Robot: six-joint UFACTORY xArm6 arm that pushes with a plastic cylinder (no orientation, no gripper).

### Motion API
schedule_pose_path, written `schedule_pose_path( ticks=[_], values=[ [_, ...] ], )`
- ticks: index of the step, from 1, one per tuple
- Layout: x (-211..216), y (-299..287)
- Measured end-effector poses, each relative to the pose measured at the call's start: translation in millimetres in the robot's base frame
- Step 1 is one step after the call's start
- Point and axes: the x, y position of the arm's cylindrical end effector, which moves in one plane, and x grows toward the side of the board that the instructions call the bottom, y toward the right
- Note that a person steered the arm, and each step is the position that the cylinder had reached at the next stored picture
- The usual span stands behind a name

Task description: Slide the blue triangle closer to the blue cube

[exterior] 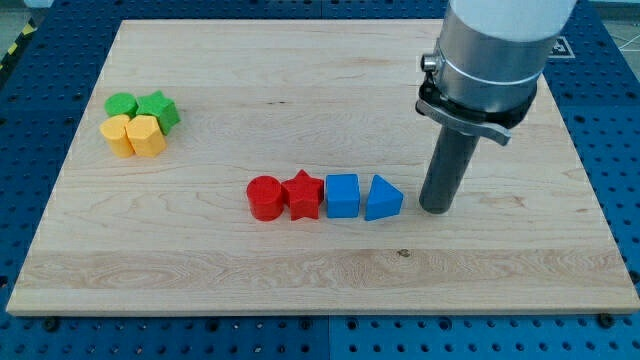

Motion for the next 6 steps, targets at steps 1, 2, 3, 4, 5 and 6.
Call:
schedule_pose_path(
  ticks=[1,2,3,4,5,6],
  values=[
    [19.1,0.0],
    [23.5,-7.7],
    [23.5,-25.6],
    [22.2,-35.9],
    [21.8,-34.7],
    [21.8,-26.0]
  ],
)
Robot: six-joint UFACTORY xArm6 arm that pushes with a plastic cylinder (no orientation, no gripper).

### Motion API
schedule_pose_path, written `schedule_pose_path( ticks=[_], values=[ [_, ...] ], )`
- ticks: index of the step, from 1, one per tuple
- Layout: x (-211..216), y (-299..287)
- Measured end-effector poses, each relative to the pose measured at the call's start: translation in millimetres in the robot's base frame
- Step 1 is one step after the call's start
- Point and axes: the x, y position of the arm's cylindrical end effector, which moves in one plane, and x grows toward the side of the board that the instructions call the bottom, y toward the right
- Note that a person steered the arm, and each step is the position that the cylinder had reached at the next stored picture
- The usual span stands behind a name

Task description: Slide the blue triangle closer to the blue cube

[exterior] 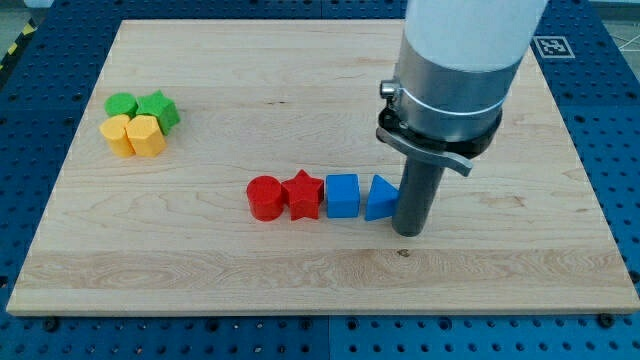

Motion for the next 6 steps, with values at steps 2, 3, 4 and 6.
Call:
schedule_pose_path(
  ticks=[2,3,4,6],
  values=[
    [-5.9,15.1],
    [-14.2,14.9],
    [-19.1,9.8],
    [-20.1,-2.4]
  ],
)
